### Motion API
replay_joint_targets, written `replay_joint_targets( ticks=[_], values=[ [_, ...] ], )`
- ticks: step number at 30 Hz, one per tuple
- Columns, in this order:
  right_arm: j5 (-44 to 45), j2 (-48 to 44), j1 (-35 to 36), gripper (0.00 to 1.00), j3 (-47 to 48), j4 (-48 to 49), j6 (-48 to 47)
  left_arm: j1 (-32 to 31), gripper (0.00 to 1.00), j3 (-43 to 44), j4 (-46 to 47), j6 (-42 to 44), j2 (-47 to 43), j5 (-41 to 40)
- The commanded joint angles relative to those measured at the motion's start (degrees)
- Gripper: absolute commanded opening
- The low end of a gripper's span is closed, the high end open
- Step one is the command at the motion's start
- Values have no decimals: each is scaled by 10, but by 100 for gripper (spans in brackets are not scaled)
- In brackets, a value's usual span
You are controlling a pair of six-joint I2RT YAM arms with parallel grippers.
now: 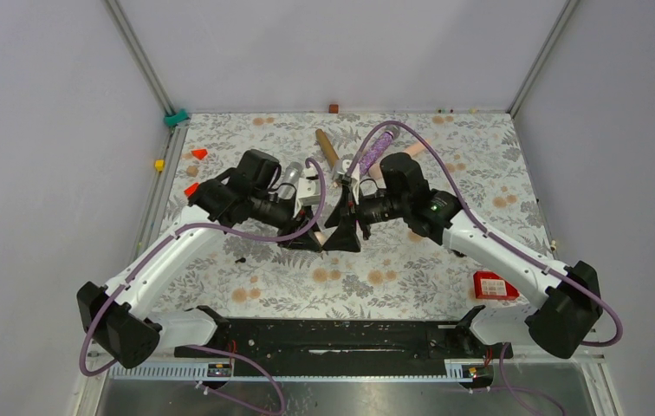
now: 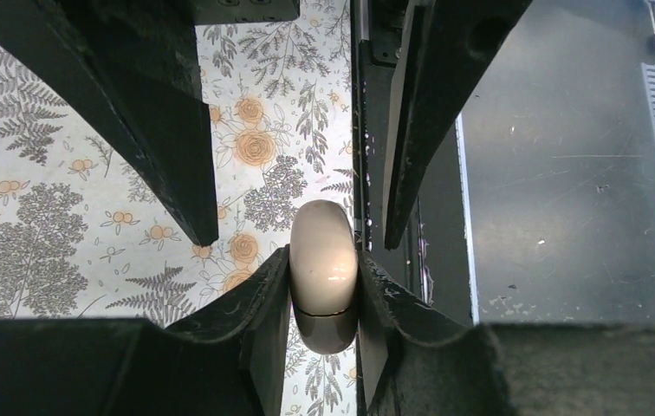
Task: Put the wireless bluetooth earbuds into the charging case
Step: Pick up the charging case at the center of the board, then open the charging case.
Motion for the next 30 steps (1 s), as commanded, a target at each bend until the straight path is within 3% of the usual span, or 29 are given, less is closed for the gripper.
replay_joint_targets(
  ticks=[1,8,16,19,22,26,30],
  values=[
    [-35,6,1,73,-6,32,8,4,11,-11,45,-18,-8,40],
    [-54,7,1,58,-7,19,-7,8,11,-12,47,-21,-4,47],
    [-52,15,1,56,-5,0,-27,11,11,-14,47,-18,-7,54],
    [-59,19,2,50,-4,1,-24,11,12,-15,48,-18,-7,56],
    [-59,20,2,37,-2,5,-21,11,14,-16,48,-18,-6,57],
    [-55,15,2,27,-4,9,-21,10,32,-16,47,-18,-3,57],
    [-52,6,2,17,-7,8,-26,11,68,-15,47,-17,-1,52]
  ],
)
